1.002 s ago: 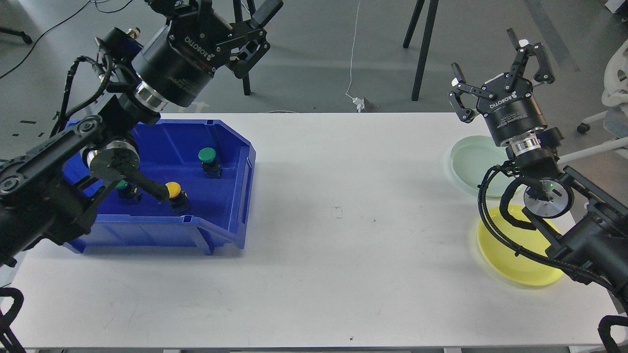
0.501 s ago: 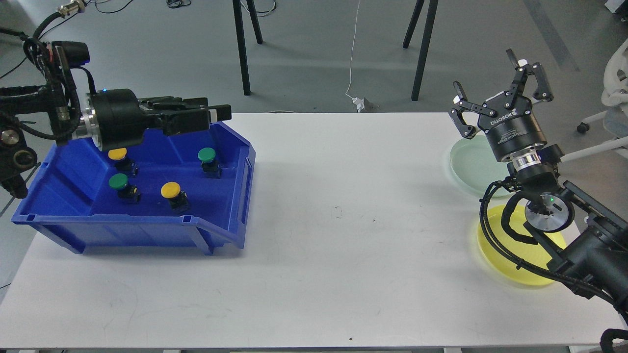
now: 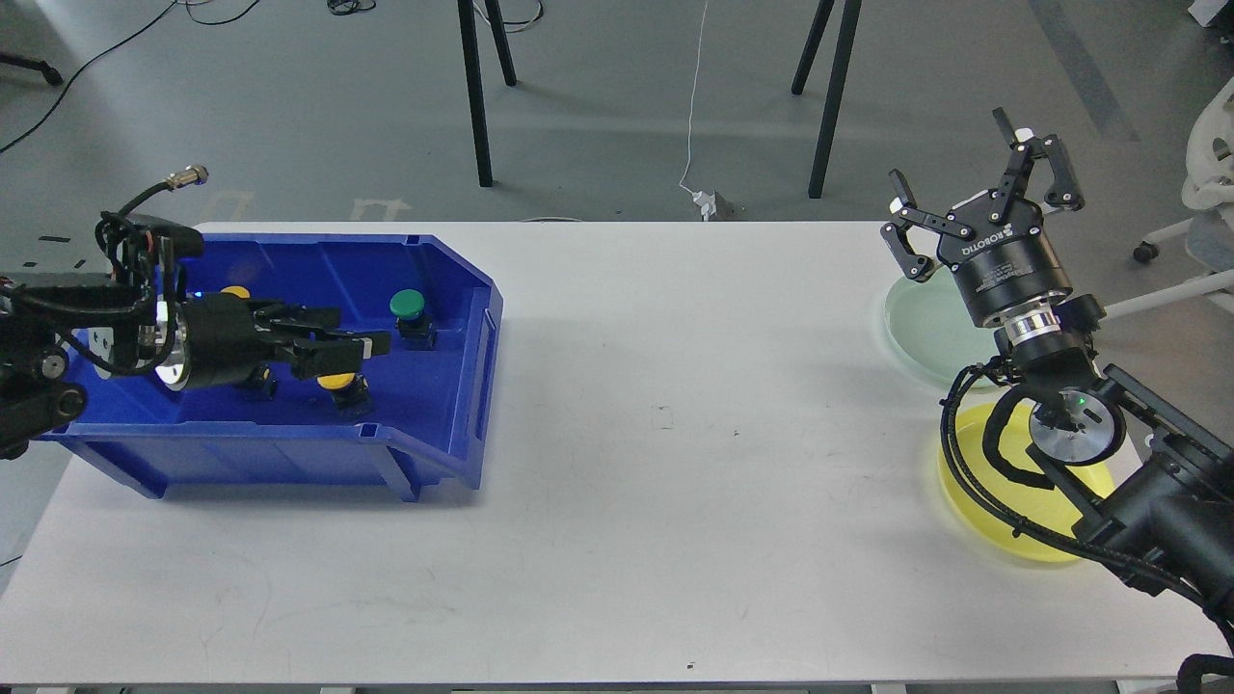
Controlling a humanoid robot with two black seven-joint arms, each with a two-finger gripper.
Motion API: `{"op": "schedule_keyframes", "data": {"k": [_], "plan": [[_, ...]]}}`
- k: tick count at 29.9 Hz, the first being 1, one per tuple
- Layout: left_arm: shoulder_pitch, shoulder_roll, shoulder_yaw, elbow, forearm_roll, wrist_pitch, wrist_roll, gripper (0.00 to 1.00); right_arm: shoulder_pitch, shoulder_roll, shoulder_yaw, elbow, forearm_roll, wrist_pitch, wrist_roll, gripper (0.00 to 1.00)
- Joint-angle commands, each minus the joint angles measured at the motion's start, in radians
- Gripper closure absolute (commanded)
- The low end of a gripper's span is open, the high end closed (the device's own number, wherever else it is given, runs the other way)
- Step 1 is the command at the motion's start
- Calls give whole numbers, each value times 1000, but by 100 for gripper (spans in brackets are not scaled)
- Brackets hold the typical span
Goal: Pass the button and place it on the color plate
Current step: 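Lower the left gripper onto the yellow button and close it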
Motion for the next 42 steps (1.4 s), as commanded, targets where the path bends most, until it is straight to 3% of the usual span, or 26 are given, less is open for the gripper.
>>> {"op": "schedule_keyframes", "data": {"k": [1, 10, 42], "plan": [[31, -17, 0, 60, 0, 13, 0, 15, -5, -1, 5, -1, 0, 0, 0, 0], [88, -89, 1, 152, 2, 31, 0, 15, -16, -1, 8, -1, 0, 0, 0, 0], [114, -134, 3, 253, 28, 23, 0, 15, -42, -1, 18, 2, 0, 0, 0, 0]]}}
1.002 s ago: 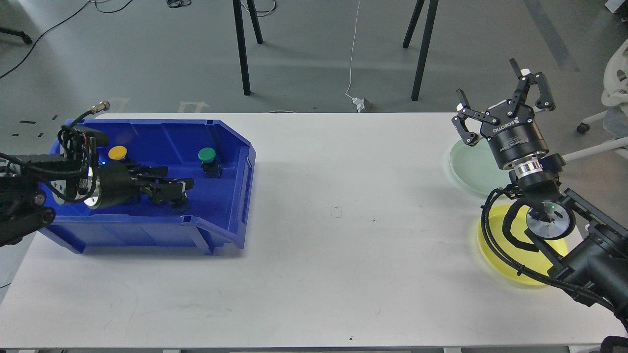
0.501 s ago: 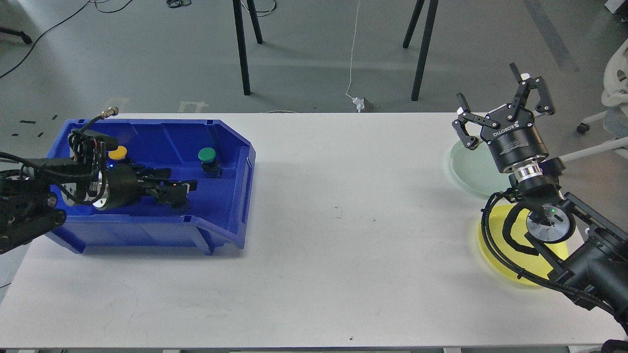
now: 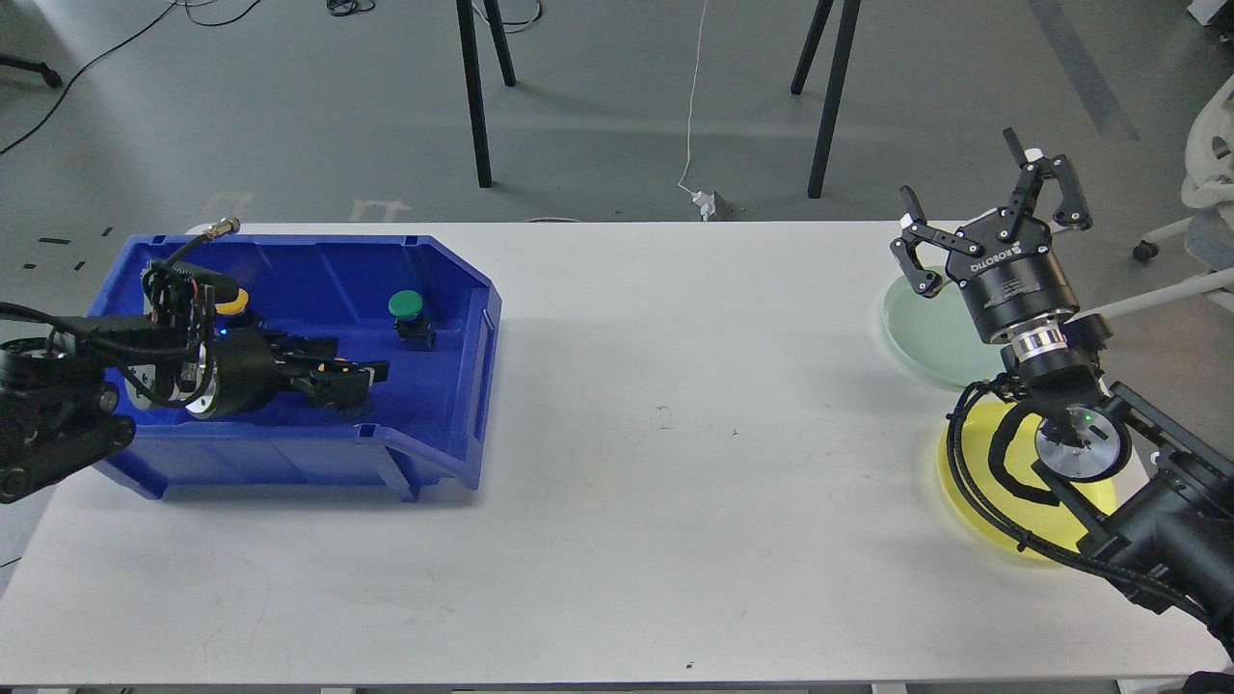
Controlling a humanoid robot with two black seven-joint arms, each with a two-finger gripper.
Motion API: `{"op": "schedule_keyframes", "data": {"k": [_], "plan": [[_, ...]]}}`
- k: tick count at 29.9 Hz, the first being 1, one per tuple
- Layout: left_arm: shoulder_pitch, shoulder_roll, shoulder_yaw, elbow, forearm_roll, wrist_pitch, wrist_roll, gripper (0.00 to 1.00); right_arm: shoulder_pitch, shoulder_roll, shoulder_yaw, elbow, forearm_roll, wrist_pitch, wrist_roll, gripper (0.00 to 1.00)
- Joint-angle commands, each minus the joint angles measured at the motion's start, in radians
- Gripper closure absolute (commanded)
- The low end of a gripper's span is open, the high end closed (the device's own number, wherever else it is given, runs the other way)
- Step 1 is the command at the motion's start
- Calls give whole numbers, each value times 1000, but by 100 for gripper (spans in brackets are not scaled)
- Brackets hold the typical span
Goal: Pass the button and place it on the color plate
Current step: 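Lower the left gripper onto the yellow button and close it, then hold the yellow button in the left gripper and lift it from the bin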
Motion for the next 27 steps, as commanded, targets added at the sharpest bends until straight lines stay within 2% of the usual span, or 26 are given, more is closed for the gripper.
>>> {"op": "schedule_keyframes", "data": {"k": [1, 27], "plan": [[3, -1, 0, 28, 18, -3, 0, 15, -4, 0, 0, -1, 0, 0, 0, 0], [10, -20, 0, 39, 19, -7, 0, 17, -20, 2, 17, -1, 0, 0, 0, 0]]}}
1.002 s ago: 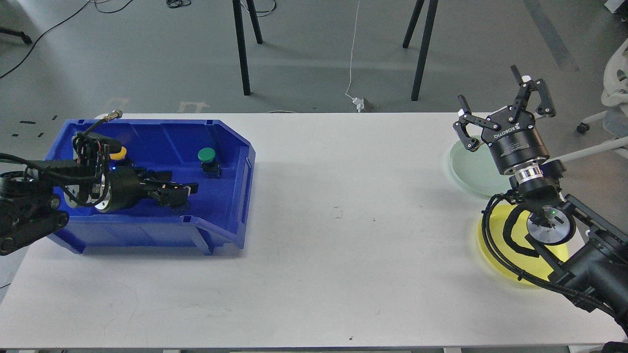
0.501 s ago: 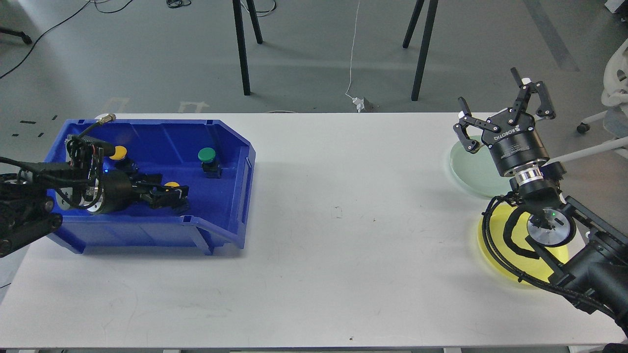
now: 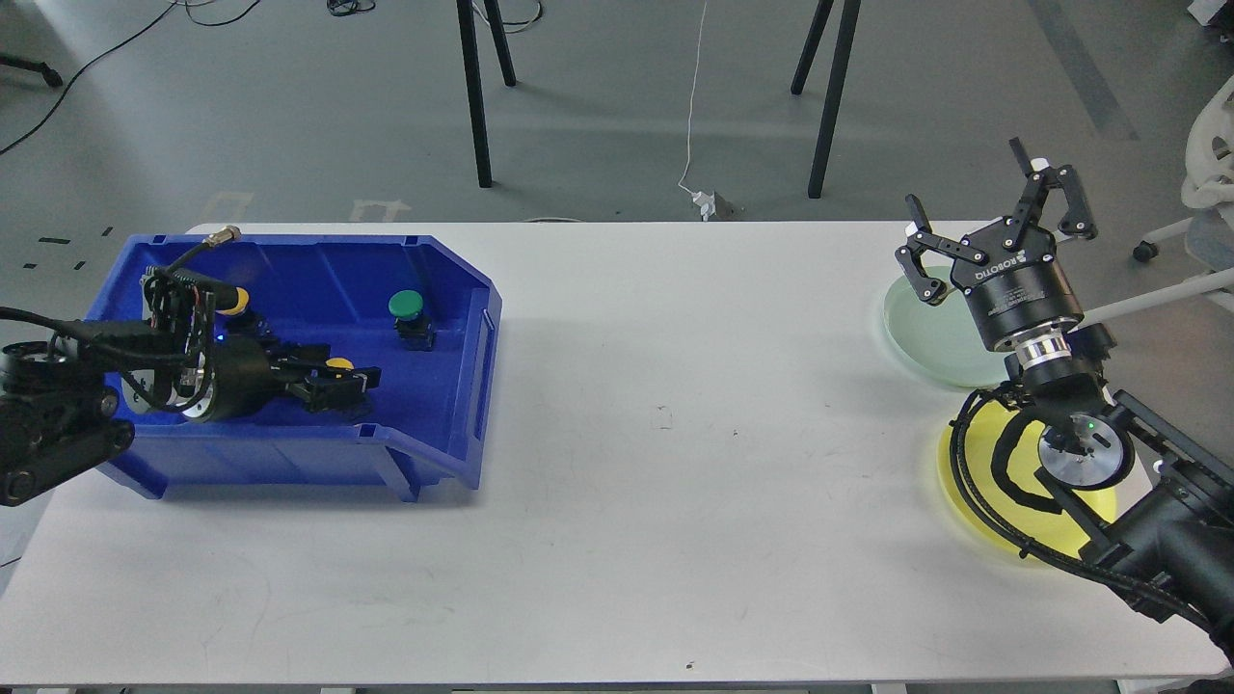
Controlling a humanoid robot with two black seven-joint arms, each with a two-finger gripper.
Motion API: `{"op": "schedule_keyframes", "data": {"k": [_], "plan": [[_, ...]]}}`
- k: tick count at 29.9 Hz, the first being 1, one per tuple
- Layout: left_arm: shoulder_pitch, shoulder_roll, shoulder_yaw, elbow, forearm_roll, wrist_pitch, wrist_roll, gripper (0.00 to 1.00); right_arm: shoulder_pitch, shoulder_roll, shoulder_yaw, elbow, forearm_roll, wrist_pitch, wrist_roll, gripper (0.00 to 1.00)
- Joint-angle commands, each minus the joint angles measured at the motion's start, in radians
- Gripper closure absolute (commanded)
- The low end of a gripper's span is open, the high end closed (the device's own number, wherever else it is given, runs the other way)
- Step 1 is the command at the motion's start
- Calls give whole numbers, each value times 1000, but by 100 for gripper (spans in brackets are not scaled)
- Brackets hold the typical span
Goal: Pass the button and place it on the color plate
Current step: 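Hold the yellow button in the left gripper and lift it from the bin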
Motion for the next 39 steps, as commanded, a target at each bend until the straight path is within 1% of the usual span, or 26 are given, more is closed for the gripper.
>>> {"op": "schedule_keyframes", "data": {"k": [1, 12, 16, 19, 21, 24, 39], "plan": [[0, 1, 0, 0, 0, -2, 0, 17, 0, 1, 2, 1, 1, 0, 0, 0], [0, 1, 0, 2, 0, -3, 0, 20, -2, 1, 6, 1, 1, 0, 0, 0], [0, 0, 0, 2, 0, -5, 0, 23, -2, 1, 8, 1, 1, 0, 0, 0], [0, 0, 0, 2, 0, -5, 0, 28, -5, 1, 8, 1, 1, 0, 0, 0], [0, 0, 0, 11, 0, -5, 0, 29, -5, 0, 8, 1, 1, 0, 0, 0], [0, 0, 0, 28, 0, -3, 0, 31, -6, 1, 8, 1, 1, 0, 0, 0], [0, -12, 0, 37, 0, -5, 0, 34, -15, 1, 20, 4, 1, 0, 0, 0]]}}
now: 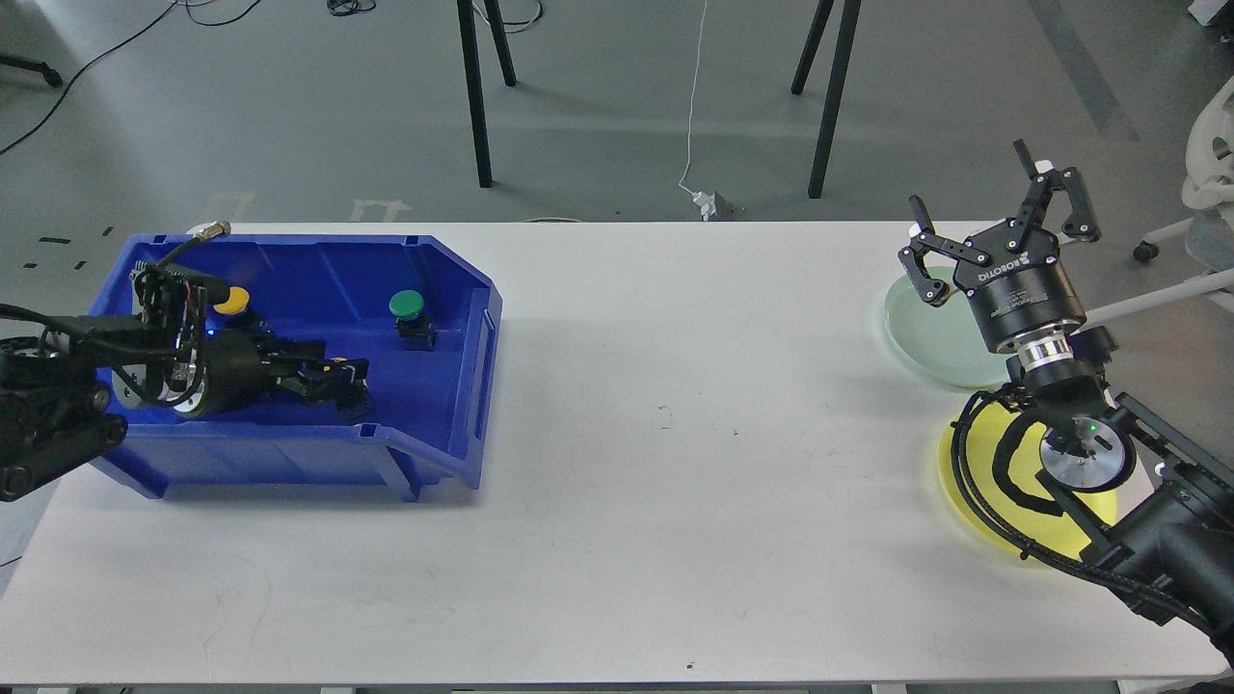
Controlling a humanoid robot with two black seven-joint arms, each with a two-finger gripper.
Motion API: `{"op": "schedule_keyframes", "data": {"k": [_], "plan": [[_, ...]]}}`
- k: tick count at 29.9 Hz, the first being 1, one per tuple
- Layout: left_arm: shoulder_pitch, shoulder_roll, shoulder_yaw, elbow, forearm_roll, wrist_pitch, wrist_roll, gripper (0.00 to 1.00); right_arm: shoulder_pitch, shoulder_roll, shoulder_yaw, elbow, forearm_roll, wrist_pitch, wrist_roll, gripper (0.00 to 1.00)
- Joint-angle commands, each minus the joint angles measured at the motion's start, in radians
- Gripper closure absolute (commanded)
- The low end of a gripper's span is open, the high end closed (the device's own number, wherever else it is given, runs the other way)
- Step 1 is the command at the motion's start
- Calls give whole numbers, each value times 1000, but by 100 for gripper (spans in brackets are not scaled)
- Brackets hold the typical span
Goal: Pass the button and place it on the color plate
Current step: 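Hold the yellow button in the left gripper and lift it from the bin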
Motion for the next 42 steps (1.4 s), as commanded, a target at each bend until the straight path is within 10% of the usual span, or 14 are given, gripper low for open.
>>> {"op": "schedule_keyframes", "data": {"k": [1, 42], "plan": [[2, -5, 0, 7, 0, 1, 0, 34, -4, 1, 11, 1, 0, 0, 0, 0], [6, -7, 0, 24, 0, 2, 0, 53, -30, -1, 24, 3, 0, 0, 0, 0]]}}
